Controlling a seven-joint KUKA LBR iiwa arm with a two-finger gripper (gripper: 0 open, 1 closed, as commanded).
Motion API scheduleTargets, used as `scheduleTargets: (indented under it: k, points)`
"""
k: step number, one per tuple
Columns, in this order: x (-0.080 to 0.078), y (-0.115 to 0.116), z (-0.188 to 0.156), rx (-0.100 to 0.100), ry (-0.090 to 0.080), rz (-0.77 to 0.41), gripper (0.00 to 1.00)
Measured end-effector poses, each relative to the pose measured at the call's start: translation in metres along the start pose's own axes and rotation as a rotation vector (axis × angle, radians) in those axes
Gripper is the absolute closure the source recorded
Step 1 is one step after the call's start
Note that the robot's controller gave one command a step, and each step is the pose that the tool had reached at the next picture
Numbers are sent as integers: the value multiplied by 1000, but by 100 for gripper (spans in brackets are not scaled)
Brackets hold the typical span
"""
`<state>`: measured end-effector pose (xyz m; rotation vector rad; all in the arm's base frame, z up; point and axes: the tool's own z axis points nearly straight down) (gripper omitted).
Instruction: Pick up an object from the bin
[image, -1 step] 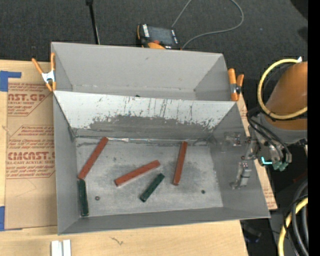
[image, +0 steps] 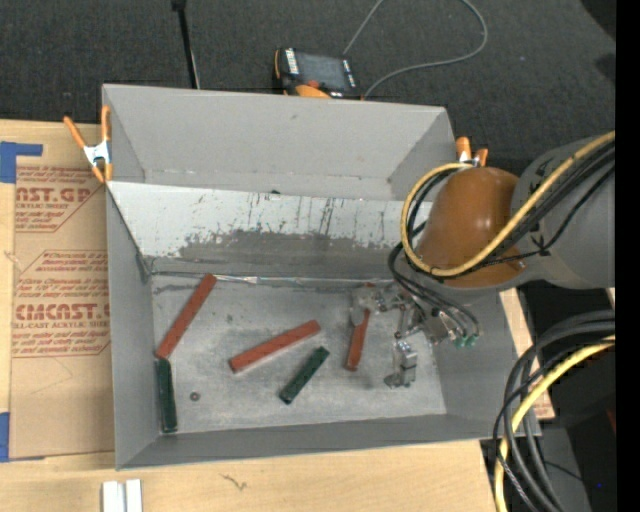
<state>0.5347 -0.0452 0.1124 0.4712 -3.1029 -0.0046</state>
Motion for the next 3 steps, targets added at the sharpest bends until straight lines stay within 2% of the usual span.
scheduleTargets:
  k: [1,2,3]
  points:
    - [-46,17,45,2,-5,-68,0]
    - [-45,15,43,3,-4,-66,100]
    - [-3,29,-103,6,-10,-94,100]
